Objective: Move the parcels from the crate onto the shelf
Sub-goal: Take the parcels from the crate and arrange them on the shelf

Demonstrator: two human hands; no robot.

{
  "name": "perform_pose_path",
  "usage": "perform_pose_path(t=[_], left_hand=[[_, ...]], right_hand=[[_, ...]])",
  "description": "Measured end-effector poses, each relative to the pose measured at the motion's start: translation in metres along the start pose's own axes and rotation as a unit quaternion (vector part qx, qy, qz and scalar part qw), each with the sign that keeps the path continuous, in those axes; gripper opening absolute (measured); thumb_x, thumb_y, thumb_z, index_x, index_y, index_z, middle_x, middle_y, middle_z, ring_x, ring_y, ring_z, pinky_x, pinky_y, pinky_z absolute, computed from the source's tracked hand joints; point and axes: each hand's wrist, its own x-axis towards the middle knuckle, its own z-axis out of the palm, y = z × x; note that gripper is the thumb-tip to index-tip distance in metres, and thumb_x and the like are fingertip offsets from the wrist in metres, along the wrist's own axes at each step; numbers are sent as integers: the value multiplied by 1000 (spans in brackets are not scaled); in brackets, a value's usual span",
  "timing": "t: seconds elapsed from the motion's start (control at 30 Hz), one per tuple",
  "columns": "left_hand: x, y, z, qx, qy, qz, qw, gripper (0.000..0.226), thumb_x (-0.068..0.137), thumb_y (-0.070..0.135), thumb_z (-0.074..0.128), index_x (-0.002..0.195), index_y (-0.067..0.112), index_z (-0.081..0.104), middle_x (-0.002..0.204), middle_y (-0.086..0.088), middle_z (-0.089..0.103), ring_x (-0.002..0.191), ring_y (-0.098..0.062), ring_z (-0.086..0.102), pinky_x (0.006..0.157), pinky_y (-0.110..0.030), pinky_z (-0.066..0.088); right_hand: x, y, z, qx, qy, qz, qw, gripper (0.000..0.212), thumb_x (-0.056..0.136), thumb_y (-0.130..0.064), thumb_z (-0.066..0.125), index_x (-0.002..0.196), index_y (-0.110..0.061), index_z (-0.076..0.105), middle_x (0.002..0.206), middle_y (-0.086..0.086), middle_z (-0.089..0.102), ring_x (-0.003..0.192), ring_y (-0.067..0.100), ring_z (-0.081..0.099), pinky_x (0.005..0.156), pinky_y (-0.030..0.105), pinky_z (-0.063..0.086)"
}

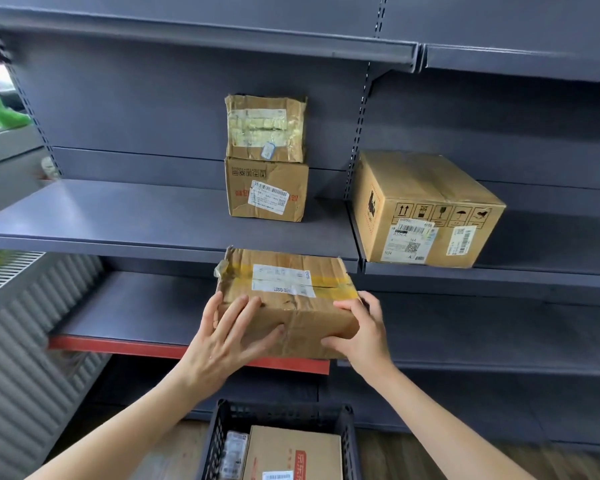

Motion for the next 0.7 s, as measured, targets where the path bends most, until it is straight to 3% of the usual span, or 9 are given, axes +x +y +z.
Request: perform_pose_path(t=[0.17, 0.23, 0.33, 0.4, 0.5, 0.6, 0.67, 0.7], left_hand=[[1, -2, 0, 18, 43, 2, 999, 79, 62, 4, 47, 135, 34, 37, 130, -24, 39, 120, -36, 41, 104, -63, 20], [1, -1, 2, 23, 46, 4, 999, 85, 57, 7, 59, 135, 35, 37, 131, -22, 40, 121, -34, 41, 103, -65, 21], [2, 0, 0, -11, 53, -8, 998, 79, 57, 35, 70, 131, 36, 41, 132, -17, 40, 122, -32, 41, 101, -69, 22], [5, -2, -7, -68, 76, -54, 993, 68, 66, 55, 61, 128, 34, 43, 134, -17, 39, 123, -34, 40, 101, -70, 21], [12, -14, -16, -160, 64, -186, 967, 65, 80, 65, 38, 133, 28, 38, 137, -18, 34, 125, -37, 36, 104, -66, 21], [26, -33, -21, -270, -7, -324, 907, 77, 77, 76, 27, 139, 30, 29, 140, -14, 30, 127, -34, 30, 103, -60, 27], [39, -43, -23, -389, -68, -413, 821, 92, 64, 79, 36, 143, 35, 21, 146, -9, 23, 132, -31, 23, 107, -55, 25], [42, -46, -19, -472, -92, -447, 754, 98, 57, 76, 42, 144, 39, 17, 148, -6, 19, 134, -30, 21, 110, -52, 24]], right_hand=[[1, 1, 0, 15, 11, -28, 999, 51, 60, -9, 84, 106, -16, 62, 138, 3, 30, 115, 5, 32, 96, 19, 28], [1, 3, 0, 15, 16, -43, 999, 51, 60, -7, 84, 105, -15, 63, 139, 5, 30, 117, 6, 31, 98, 20, 28], [4, 6, -2, 13, 45, -66, 997, 51, 57, -4, 85, 104, -13, 65, 137, 10, 32, 119, 8, 32, 102, 23, 29], [8, 9, -5, 9, 81, -90, 993, 53, 54, -2, 86, 102, -14, 65, 135, 12, 34, 121, 9, 32, 103, 31, 33], [12, 17, -10, -15, 127, -159, 979, 66, 49, 2, 87, 100, -24, 56, 133, 8, 32, 126, -4, 26, 105, 40, 28], [10, 22, -16, -45, 123, -203, 970, 72, 47, 3, 88, 102, -27, 52, 133, 4, 28, 126, 8, 26, 100, 45, 32], [5, 23, -18, -58, 107, -234, 964, 74, 48, 3, 87, 105, -27, 52, 138, 1, 26, 129, 8, 25, 98, 45, 35], [3, 24, -18, -56, 99, -247, 962, 74, 49, 2, 87, 106, -28, 51, 142, -5, 23, 133, 4, 23, 100, 41, 36]])
